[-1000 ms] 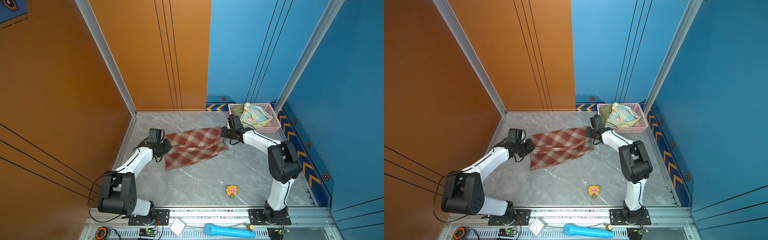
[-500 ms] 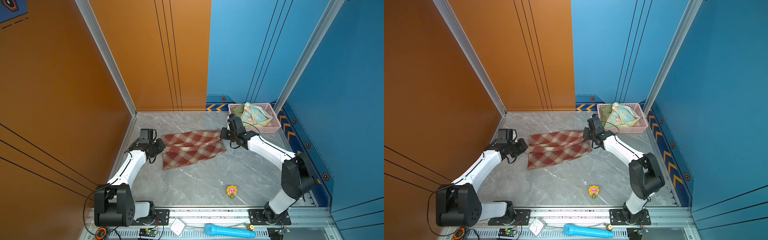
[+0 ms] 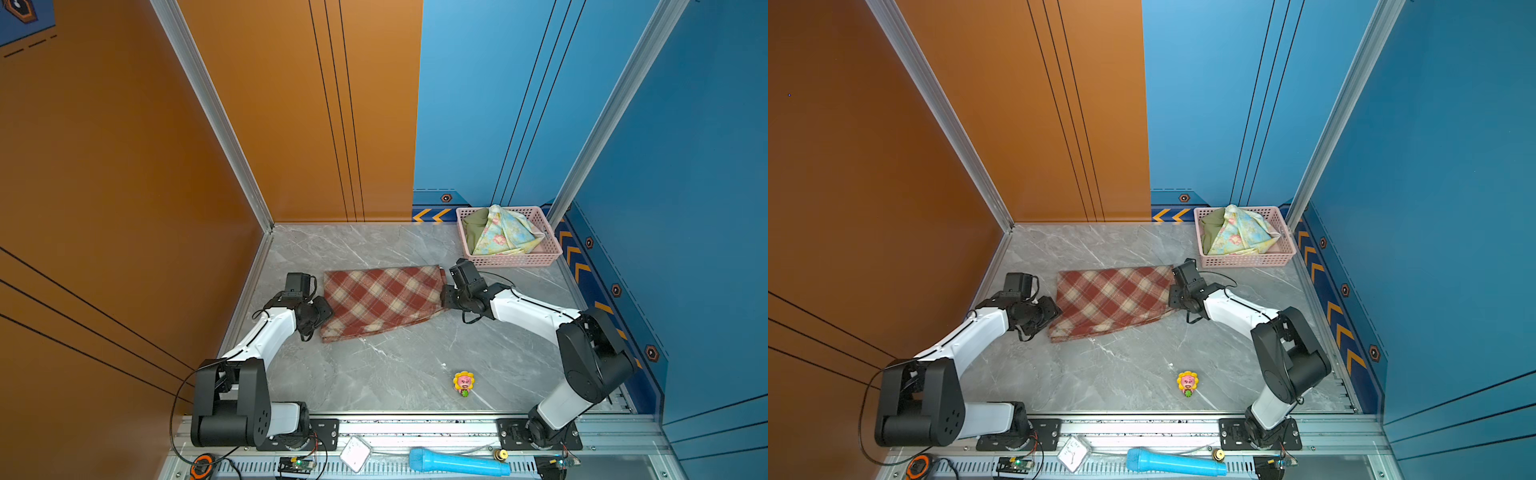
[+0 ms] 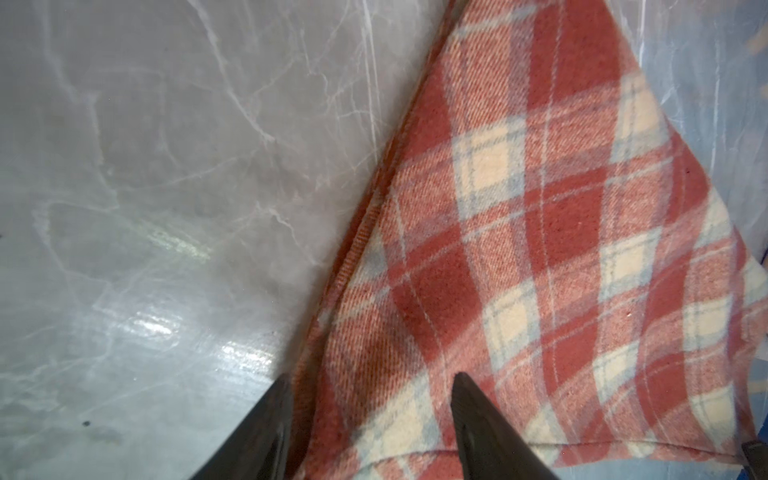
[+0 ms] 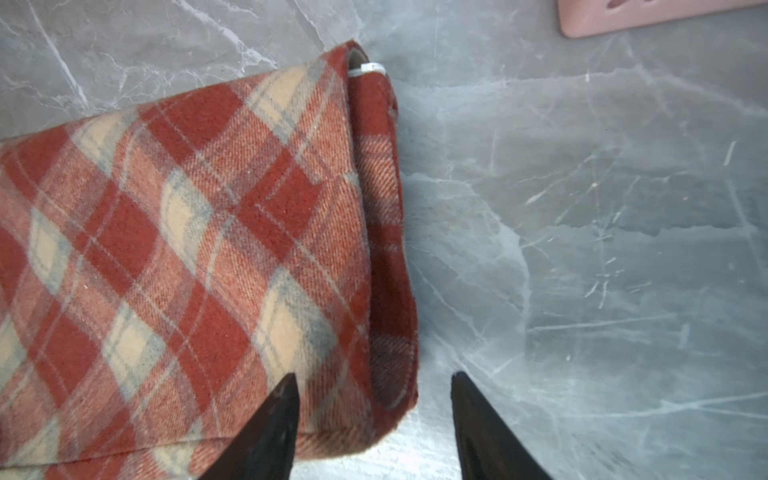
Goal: Fold and stack the skirts
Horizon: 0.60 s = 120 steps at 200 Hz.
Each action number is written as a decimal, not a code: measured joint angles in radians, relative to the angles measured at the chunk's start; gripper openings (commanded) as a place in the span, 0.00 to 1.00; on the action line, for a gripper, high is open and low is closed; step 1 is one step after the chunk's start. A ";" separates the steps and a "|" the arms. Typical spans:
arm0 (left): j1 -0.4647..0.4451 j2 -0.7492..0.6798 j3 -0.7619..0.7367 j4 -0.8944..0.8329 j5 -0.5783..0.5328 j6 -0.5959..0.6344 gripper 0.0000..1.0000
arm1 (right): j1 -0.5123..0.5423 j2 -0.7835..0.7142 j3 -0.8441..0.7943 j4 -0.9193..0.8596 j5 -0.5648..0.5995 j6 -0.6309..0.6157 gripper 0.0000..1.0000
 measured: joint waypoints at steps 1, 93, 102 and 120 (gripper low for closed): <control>-0.001 0.000 0.000 0.000 0.000 0.000 0.64 | 0.000 -0.001 0.000 0.000 0.000 0.000 0.64; -0.153 0.011 0.010 -0.023 -0.093 -0.005 0.64 | -0.027 0.027 0.040 0.001 -0.050 0.025 0.69; -0.165 0.016 0.010 -0.027 -0.108 -0.002 0.66 | -0.031 0.032 0.040 0.001 -0.061 0.033 0.72; -0.187 0.018 0.013 -0.042 -0.150 0.010 0.75 | -0.048 0.035 0.037 0.010 -0.087 0.054 0.78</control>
